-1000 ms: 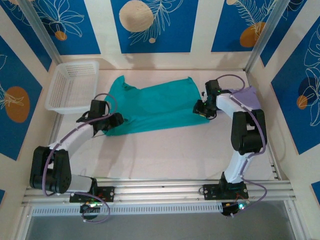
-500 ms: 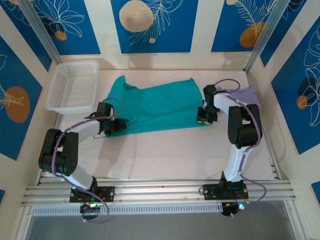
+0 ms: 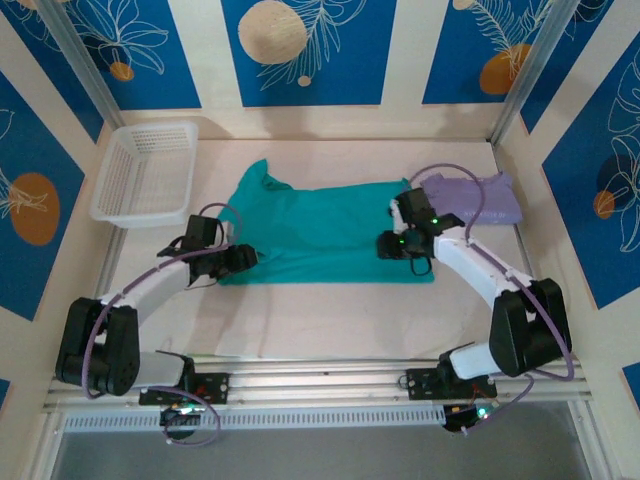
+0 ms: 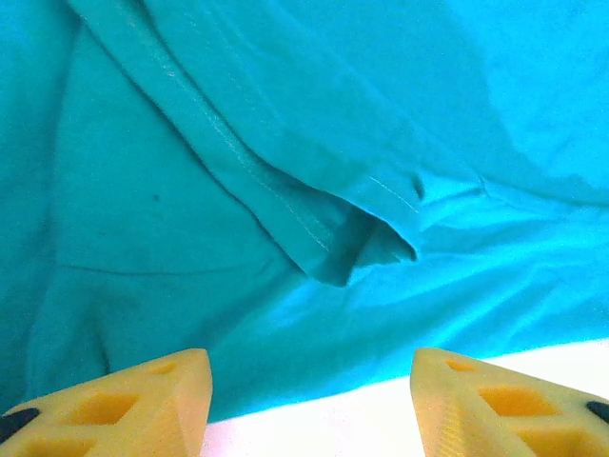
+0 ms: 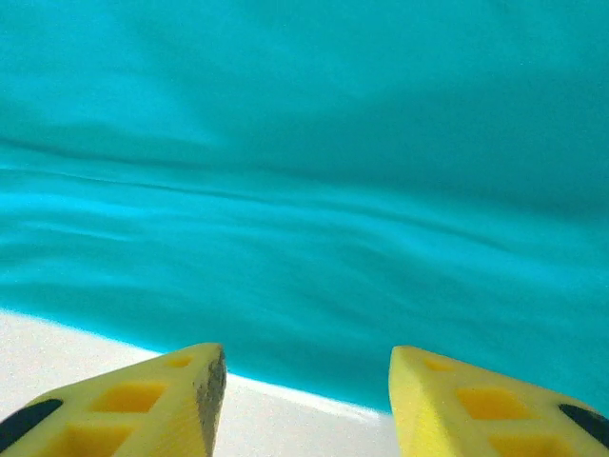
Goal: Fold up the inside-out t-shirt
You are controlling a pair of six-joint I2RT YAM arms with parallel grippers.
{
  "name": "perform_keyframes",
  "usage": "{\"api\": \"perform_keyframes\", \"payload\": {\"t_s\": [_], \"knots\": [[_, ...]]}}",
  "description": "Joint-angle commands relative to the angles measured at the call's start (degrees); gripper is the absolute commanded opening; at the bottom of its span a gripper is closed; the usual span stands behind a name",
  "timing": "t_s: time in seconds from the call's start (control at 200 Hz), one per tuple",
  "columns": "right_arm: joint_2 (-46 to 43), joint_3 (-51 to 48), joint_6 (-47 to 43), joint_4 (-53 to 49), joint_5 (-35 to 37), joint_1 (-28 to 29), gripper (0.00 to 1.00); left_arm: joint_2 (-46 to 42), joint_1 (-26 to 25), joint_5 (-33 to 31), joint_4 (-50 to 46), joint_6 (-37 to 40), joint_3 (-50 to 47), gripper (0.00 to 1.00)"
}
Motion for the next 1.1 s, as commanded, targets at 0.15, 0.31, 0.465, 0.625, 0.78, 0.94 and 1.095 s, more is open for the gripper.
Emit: {"api": "perform_keyframes", "payload": {"t_s": [0.15, 0.31, 0.465, 0.625, 0.78, 0.94, 1.095], "knots": [[16.4, 11.7, -6.1, 21.1, -9.2, 19.6, 0.64, 0.8, 5.3, 0.6, 4.5, -2.9, -4.0, 0.49], [29.1, 22.9, -7.5, 19.3, -6.1, 24.8, 0.69, 3.4, 6.7, 1.8, 6.9, -2.6, -6.7, 0.41], [38.5, 33.0, -9.6, 14.2, -0.4, 28.1, 0.72, 3.2, 7.5, 1.9, 8.3, -2.3, -9.2, 0.38], [47.6, 45.0, -9.0, 3.7, 7.8, 28.9, 0.72, 2.7, 8.2, 2.4, 8.9, -2.0, -10.7, 0.38], [52.1, 51.0, -8.0, -0.8, 13.2, 28.8, 0.64, 3.6, 9.0, 2.9, 9.2, -1.5, -11.2, 0.38], [53.7, 56.4, -4.2, -5.1, 19.6, 25.5, 0.45, 3.7, 9.2, 3.1, 9.7, -1.6, -11.5, 0.38], [53.2, 60.1, 1.3, -7.7, 16.6, 21.1, 0.38, 3.4, 9.2, 2.7, 9.1, -1.1, -11.3, 0.38]]}}
